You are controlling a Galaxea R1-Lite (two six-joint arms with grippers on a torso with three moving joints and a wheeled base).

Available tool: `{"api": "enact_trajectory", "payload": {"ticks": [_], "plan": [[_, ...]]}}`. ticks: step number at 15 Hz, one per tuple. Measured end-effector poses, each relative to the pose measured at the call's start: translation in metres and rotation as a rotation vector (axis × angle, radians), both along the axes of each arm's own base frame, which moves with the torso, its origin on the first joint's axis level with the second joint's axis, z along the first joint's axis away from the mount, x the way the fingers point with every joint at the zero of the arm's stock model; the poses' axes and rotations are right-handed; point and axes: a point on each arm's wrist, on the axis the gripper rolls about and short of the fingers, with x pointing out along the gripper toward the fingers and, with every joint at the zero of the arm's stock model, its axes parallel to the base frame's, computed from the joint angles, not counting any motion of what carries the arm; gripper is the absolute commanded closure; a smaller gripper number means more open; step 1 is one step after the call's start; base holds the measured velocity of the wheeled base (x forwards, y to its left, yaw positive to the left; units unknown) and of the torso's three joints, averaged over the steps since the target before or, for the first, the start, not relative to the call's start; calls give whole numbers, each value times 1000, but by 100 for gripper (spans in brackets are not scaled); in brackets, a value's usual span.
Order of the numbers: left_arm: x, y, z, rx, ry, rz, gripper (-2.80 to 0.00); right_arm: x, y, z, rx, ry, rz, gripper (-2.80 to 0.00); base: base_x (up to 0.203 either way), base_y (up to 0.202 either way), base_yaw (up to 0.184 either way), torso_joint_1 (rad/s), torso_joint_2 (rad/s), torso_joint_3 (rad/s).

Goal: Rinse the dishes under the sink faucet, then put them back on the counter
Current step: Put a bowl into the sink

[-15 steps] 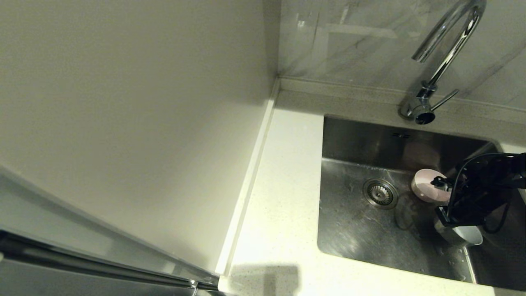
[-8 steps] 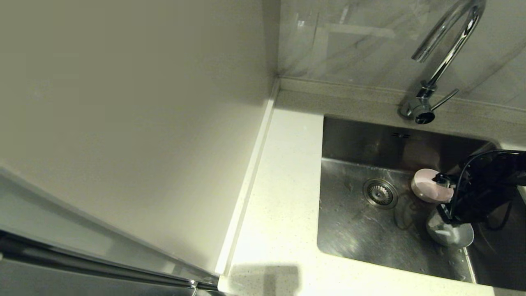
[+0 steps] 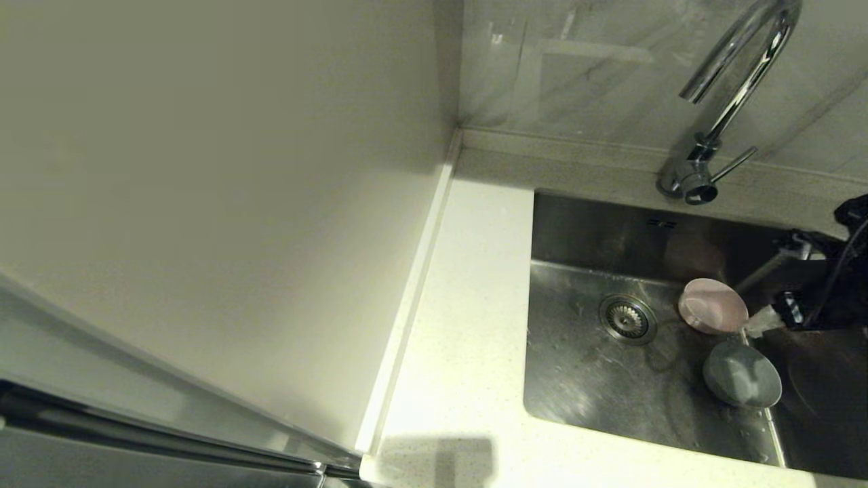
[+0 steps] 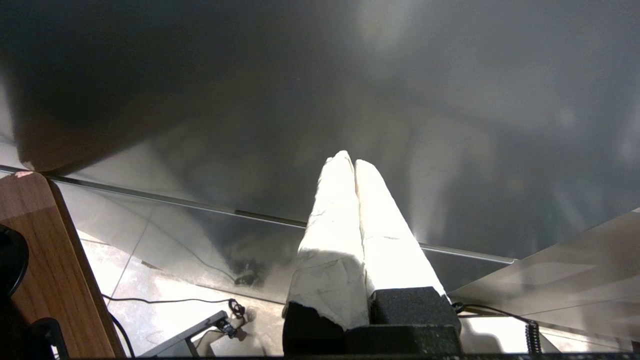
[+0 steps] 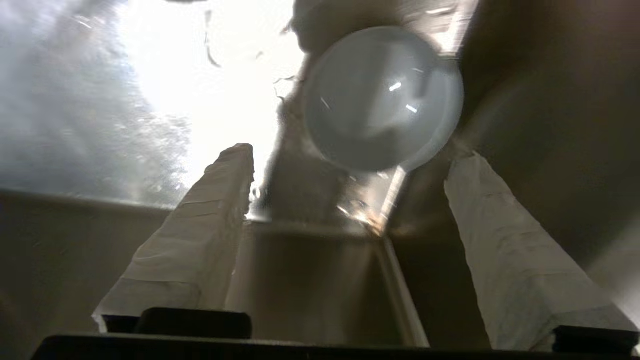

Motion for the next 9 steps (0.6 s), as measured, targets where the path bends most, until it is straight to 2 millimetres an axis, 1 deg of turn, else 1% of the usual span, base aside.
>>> {"api": "enact_trajectory", "payload": {"ticks": [2,4,6,7,9], "plan": [[0,0,0,0,0,0,0,-34,-6,31,-5,-79,-30,-280,0,0,0,0,0,0],[0,0,0,0,0,0,0,-66,-14,55,-3,-88,-99,-280,0,0,0,0,0,0],[0,0,0,0,0,0,0,-90,-23,83,-30,-71,-192,-280,0,0,0,0,0,0],[0,0,0,0,0,0,0,-101,-29,93,-50,-44,-253,-280,0,0,0,0,0,0],[0,0,0,0,0,0,0,-122,-45,101,-81,15,-380,-280,0,0,0,0,0,0]]}}
